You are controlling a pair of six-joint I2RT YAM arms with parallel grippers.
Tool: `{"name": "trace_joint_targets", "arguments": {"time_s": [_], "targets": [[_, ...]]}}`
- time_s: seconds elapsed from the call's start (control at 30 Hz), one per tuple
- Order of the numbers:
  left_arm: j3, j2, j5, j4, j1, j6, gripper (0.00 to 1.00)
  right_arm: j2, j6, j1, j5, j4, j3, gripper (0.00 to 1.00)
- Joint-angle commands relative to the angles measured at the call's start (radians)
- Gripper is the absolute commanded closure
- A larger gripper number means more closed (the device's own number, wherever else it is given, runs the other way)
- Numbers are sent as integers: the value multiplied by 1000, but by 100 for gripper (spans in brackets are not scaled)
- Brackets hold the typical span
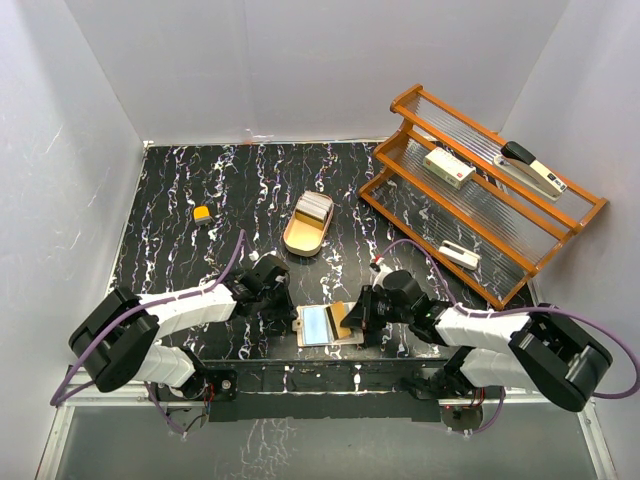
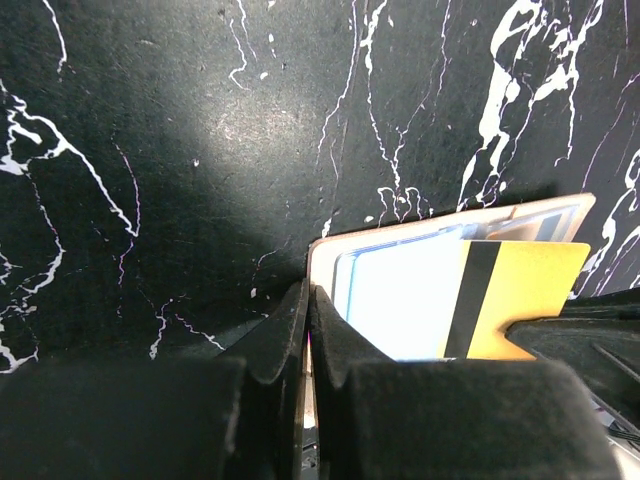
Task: Put the credit cards into the card holder
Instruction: Insert the credit card into the card holder.
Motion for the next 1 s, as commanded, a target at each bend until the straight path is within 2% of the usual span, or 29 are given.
{"name": "trace_joint_targets", "arguments": {"time_s": [0.0, 0.27, 0.43, 0.77, 0.97], "targets": [[-37, 14, -10, -8, -2, -18, 100, 51, 48, 2, -37, 155, -41, 100], [-52, 9, -8, -4, -2, -40, 100, 70, 69, 2, -35, 167, -45, 100], [-75, -13, -6, -14, -3, -82, 100, 77, 143, 3, -24, 207, -73, 100], [-124, -68, -8, 16, -2, -178, 100, 7, 272, 5, 21, 263, -130, 100], [-162, -100, -3, 49, -2, -222, 100, 7, 282, 13, 27, 274, -125, 100]]}}
